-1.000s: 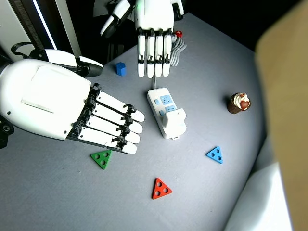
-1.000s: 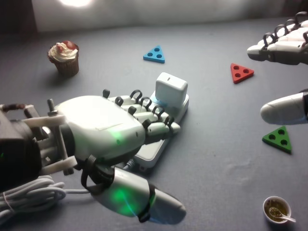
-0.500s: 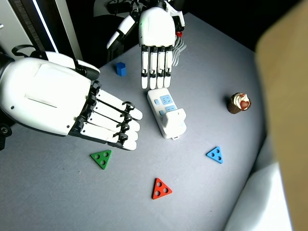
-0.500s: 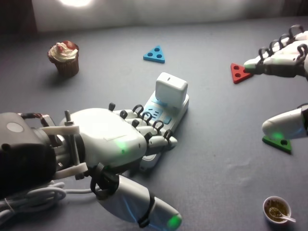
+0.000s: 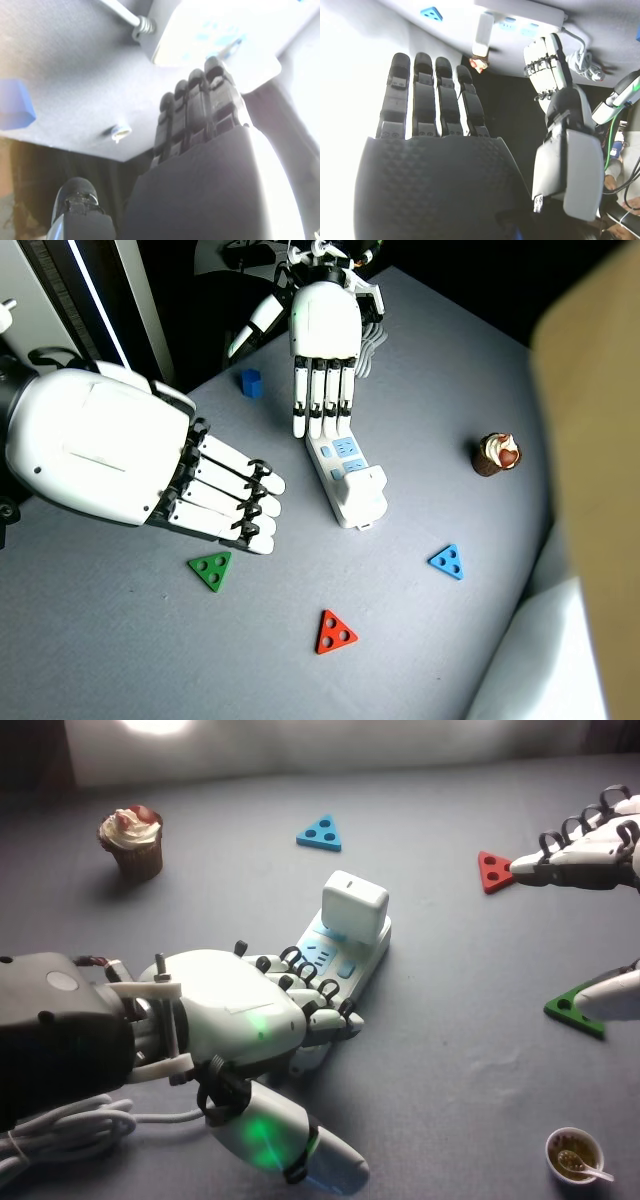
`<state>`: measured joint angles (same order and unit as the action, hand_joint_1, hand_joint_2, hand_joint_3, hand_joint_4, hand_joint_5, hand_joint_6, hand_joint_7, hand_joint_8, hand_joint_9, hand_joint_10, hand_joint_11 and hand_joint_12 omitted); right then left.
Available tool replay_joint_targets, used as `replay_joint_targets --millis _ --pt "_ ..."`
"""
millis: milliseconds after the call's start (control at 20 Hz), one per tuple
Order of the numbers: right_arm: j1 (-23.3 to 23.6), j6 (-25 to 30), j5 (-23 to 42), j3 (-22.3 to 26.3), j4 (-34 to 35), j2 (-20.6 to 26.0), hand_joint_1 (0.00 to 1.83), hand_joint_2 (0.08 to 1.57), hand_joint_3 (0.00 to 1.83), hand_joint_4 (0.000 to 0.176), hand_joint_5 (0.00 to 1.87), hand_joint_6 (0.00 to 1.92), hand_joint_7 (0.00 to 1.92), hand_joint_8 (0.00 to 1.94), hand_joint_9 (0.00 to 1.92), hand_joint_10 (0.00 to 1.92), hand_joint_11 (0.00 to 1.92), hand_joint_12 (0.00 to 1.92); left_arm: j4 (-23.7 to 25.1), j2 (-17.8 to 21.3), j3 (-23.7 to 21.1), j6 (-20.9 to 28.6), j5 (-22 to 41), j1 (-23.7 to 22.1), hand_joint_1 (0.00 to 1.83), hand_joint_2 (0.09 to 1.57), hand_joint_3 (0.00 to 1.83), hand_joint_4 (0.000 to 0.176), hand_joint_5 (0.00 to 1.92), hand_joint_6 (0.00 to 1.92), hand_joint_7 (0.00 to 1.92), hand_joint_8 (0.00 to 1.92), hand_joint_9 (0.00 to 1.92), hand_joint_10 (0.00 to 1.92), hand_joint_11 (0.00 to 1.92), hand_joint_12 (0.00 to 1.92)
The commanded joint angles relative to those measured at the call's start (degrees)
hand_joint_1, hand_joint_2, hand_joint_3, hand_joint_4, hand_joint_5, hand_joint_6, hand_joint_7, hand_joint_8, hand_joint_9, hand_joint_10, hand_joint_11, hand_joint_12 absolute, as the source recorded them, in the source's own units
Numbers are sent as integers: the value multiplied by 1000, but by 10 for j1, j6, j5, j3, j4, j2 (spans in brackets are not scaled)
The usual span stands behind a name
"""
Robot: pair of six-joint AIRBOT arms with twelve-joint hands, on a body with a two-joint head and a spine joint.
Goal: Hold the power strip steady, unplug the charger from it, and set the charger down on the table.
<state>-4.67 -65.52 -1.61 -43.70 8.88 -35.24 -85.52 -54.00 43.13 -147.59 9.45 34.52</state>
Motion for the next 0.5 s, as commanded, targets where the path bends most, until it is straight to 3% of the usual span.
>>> replay_joint_targets --millis 0,250,450 --pt "11 35 59 -1 -34 6 666 1028 0 0 157 1 221 1 224 2 0 525 10 -4 2 1 -5 -5 0 899 0 0 125 8 121 7 94 3 43 171" --pt "22 55 30 -5 -61 6 886 1018 0 0 150 0 210 0 229 3 0 528 14 -18 18 1 -7 -5 0 904 0 0 120 2 119 2 95 2 48 163" --pt "25 76 32 -14 -61 2 1065 1023 0 0 188 1 238 1 264 2 0 646 17 -27 27 1 -6 -6 0 905 1 0 103 0 106 2 88 1 45 153"
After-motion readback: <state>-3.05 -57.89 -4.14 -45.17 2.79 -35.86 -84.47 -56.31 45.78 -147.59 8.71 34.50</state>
